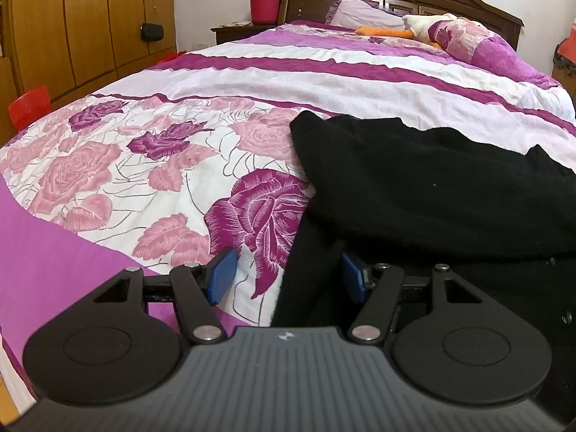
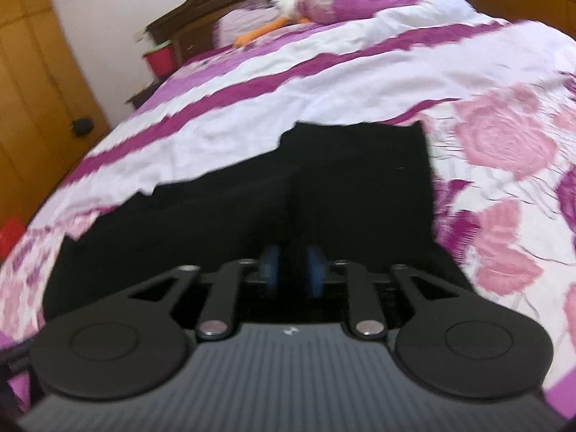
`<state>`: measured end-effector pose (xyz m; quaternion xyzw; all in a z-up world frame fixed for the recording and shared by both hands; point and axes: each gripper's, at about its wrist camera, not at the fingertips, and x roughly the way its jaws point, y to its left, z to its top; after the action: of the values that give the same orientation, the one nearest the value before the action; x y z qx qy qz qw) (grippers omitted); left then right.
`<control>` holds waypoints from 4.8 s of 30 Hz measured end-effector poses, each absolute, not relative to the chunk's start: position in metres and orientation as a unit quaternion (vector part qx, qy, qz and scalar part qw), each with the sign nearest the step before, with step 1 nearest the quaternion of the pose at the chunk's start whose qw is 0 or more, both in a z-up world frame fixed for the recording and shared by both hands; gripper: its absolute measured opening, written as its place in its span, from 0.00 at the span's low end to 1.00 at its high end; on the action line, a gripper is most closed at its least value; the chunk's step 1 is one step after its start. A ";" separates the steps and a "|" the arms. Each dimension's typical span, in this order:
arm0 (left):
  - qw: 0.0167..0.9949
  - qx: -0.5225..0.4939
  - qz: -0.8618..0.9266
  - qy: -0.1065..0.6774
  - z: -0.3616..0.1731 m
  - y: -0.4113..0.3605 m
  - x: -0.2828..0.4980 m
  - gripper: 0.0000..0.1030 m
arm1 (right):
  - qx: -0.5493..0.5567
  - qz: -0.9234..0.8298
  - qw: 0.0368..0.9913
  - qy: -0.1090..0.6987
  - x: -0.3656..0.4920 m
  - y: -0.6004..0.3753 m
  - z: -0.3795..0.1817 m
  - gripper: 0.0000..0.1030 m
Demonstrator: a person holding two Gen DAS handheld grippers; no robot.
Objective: Fold small clothes
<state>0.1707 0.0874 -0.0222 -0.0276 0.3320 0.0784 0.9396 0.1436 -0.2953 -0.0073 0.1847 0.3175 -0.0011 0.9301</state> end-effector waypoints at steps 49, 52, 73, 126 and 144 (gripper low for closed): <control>0.938 -0.015 0.069 0.340 -0.007 0.080 0.137 0.72 | 0.129 0.015 0.944 0.302 0.118 -0.332 0.005 0.43; 0.940 -0.004 0.057 0.337 0.001 0.076 0.120 0.72 | 0.129 0.018 0.943 0.307 0.089 -0.338 0.012 0.44; 0.925 -0.016 -0.003 0.379 -0.006 0.076 0.020 0.72 | 0.079 -0.019 0.936 0.342 -0.058 -0.347 -0.016 0.44; 0.904 -0.190 -0.178 0.340 -0.003 0.093 -0.027 0.07 | 0.188 0.125 0.935 0.274 -0.099 -0.352 -0.013 0.09; 0.950 -0.212 -0.098 0.209 0.090 0.079 0.055 0.07 | 0.196 0.095 0.969 0.113 -0.027 -0.350 0.065 0.09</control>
<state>0.0546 0.0792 0.0897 -0.2125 0.2086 -0.0985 0.9496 -0.0269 -0.3498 0.0651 0.1964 0.1133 0.0953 0.9693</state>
